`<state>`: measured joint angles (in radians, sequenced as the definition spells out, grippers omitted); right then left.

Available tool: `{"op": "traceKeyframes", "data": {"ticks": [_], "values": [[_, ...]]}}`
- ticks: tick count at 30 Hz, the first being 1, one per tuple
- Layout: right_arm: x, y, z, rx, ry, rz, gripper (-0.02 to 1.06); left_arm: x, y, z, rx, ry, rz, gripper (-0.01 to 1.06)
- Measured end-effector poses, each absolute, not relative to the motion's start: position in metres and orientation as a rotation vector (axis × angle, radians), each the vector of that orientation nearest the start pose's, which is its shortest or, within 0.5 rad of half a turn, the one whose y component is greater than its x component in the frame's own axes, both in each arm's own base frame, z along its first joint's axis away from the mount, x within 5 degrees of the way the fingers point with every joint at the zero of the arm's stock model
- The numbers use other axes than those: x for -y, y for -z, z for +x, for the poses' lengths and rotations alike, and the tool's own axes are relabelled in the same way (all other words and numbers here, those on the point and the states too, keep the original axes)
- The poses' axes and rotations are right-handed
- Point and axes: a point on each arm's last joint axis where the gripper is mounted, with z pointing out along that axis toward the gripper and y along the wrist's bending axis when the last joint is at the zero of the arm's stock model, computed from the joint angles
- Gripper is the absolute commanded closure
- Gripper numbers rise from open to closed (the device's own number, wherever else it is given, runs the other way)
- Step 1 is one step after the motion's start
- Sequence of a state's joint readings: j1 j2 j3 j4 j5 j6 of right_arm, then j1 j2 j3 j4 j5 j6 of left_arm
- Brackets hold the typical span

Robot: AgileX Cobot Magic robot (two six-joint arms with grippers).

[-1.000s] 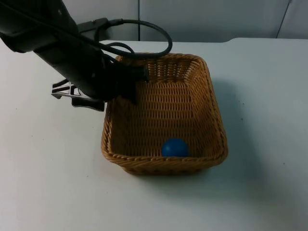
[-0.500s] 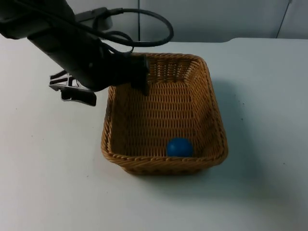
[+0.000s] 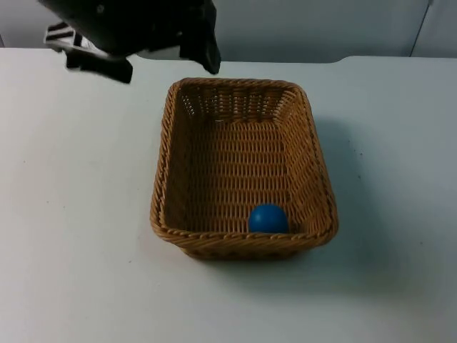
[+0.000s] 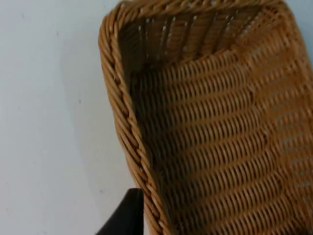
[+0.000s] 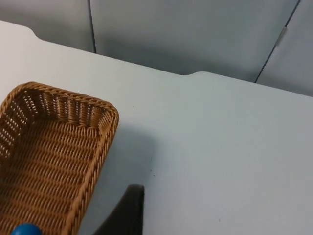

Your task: Pick up the basket with the left hand and place the ball into the basket with the right hand.

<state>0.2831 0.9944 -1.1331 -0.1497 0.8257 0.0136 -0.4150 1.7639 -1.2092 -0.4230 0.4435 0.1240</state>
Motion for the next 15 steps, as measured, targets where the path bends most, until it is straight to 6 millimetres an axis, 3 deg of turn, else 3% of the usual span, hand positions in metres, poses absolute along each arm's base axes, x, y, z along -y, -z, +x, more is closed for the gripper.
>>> {"op": "traceKeyframes", "data": {"ticks": [1,4,6,9,11,15], "values": [[-0.044,-0.408,0.188,-2.134,0.007,-0.337,0.0,0.169,-0.23,0.344,-2.483,0.509,0.271,0.0],[-0.042,-0.412,0.183,-2.113,0.022,-0.328,0.0,0.16,-0.273,0.328,-2.394,0.492,0.333,0.0],[-0.041,-0.412,0.183,-2.111,0.03,-0.33,0.0,0.159,-0.279,0.323,-2.395,0.497,0.342,0.0],[-0.04,-0.412,0.183,-2.112,0.042,-0.317,0.0,0.149,-0.312,0.294,-2.404,0.509,0.412,0.0],[-0.039,-0.412,0.184,-2.111,0.052,-0.316,0.0,0.145,-0.318,0.286,-2.415,0.494,0.443,0.0],[-0.036,-0.412,0.184,-2.112,0.084,-0.298,0.0,0.12,-0.355,0.254,-2.358,0.312,0.528,0.0]]}}
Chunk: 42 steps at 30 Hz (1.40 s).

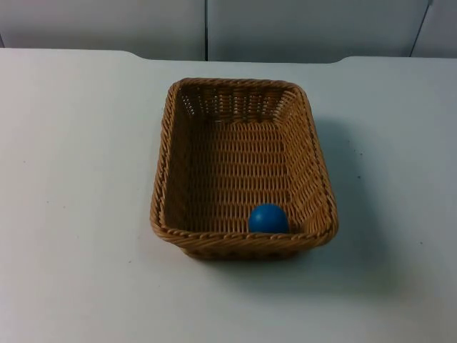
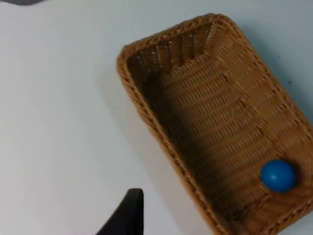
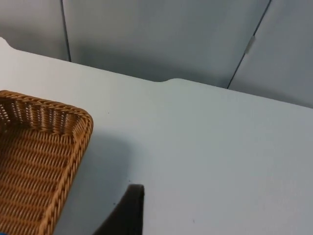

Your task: Pick up the basket with the left hand and place the ball into the basket with the right hand.

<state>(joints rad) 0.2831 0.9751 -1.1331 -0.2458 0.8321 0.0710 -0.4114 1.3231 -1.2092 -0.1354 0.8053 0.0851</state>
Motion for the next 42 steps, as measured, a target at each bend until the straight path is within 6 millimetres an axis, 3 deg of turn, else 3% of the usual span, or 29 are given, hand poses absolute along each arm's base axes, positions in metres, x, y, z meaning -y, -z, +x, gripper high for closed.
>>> {"op": "traceKeyframes", "data": {"ticks": [6,12,14,17,22,23,27,28,29,32,39,42], "values": [[-0.035,-0.411,0.183,-2.134,0.104,-0.295,0.0,0.079,-0.394,0.217,-2.266,0.018,0.427,0.0],[-0.032,-0.41,0.182,-2.151,0.129,-0.263,0.0,0.054,-0.415,0.188,-2.205,-0.098,0.316,0.0],[-0.03,-0.41,0.18,-2.156,0.137,-0.252,0.0,0.044,-0.419,0.167,-2.16,-0.096,0.285,0.0],[-0.029,-0.412,0.176,-2.149,0.139,-0.245,0.0,0.038,-0.41,0.154,-2.148,-0.092,0.287,0.0],[-0.021,-0.402,0.151,-2.147,0.141,-0.239,0.0,0.023,-0.374,0.103,-2.093,0.03,0.272,0.0],[-0.021,-0.402,0.151,-2.147,0.141,-0.239,0.0,0.023,-0.374,0.103,-2.093,0.03,0.272,0.0],[-0.009,-0.378,0.109,-2.123,0.131,-0.228,0.0,0.013,-0.358,0.058,-1.995,0.174,0.287,0.0],[-0.009,-0.378,0.109,-2.123,0.131,-0.228,0.0,0.013,-0.358,0.058,-1.995,0.174,0.287,0.0],[-0.007,-0.373,0.099,-2.114,0.116,-0.221,0.0,0.009,-0.354,0.043,-1.952,0.201,0.302,0.0],[-0.002,-0.366,0.068,-2.047,0.038,-0.209,0.0,0.006,-0.349,0.021,-1.91,0.222,0.4,0.0],[0.002,-0.352,0.035,-2.016,-0.039,-0.234,0.0,0.009,-0.335,0.013,-1.98,0.233,0.529,0.0],[0.005,-0.338,0.018,-2.016,-0.056,-0.232,0.0,0.016,-0.314,0.016,-2.04,0.305,0.553,0.0]]}}
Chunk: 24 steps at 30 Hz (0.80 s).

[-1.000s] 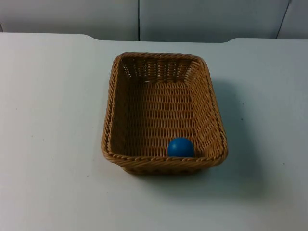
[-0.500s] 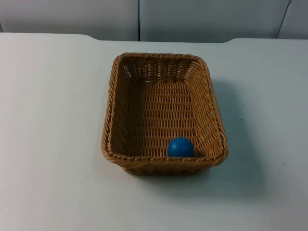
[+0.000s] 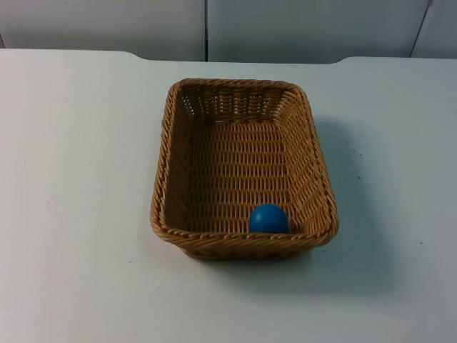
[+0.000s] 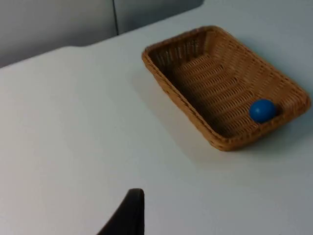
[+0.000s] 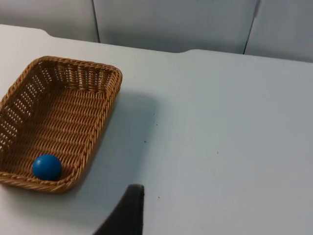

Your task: Pick up the basket with the left hand and place the ball into the basket with the right hand.

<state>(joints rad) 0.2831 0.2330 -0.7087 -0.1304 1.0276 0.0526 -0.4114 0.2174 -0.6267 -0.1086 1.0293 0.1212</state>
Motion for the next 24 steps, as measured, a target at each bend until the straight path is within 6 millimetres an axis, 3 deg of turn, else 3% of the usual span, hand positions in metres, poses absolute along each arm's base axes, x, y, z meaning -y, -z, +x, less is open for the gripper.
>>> {"op": "traceKeyframes", "data": {"ticks": [4,9,24], "values": [[0.008,-0.326,0.003,-1.993,-0.086,-0.227,0.0,0.02,-0.294,0.014,-2.079,0.373,0.56,0.0],[0.011,-0.313,-0.014,-1.931,-0.127,-0.218,0.0,0.015,-0.294,0.003,-1.98,0.384,0.538,0.0],[0.008,-0.298,-0.012,-1.962,-0.153,-0.226,0.0,0.0,-0.289,-0.007,-1.953,0.257,0.493,0.0]]}}
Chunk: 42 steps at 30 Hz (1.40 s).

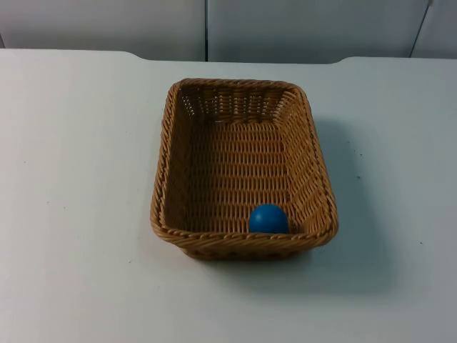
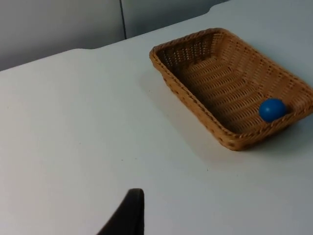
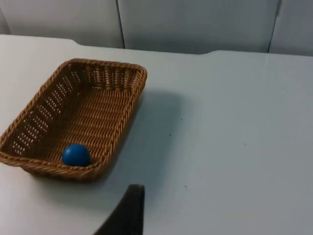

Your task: Pick up the basket with the left hand and place the ball into the basket with the right hand.

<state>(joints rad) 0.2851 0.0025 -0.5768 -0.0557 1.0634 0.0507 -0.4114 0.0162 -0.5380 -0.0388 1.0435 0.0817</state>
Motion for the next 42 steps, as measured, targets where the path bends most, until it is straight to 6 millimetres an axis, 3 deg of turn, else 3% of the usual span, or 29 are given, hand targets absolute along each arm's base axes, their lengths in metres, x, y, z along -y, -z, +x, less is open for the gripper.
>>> {"op": "traceKeyframes", "data": {"ticks": [8,42], "values": [[0.004,-0.297,-0.013,-1.968,-0.188,-0.263,0.0,-0.004,-0.289,-0.005,-1.979,0.241,0.412,0.0],[0.002,-0.28,-0.007,-2.03,-0.164,-0.314,0.0,-0.004,-0.282,-0.006,-2.005,0.218,0.444,0.0]]}}
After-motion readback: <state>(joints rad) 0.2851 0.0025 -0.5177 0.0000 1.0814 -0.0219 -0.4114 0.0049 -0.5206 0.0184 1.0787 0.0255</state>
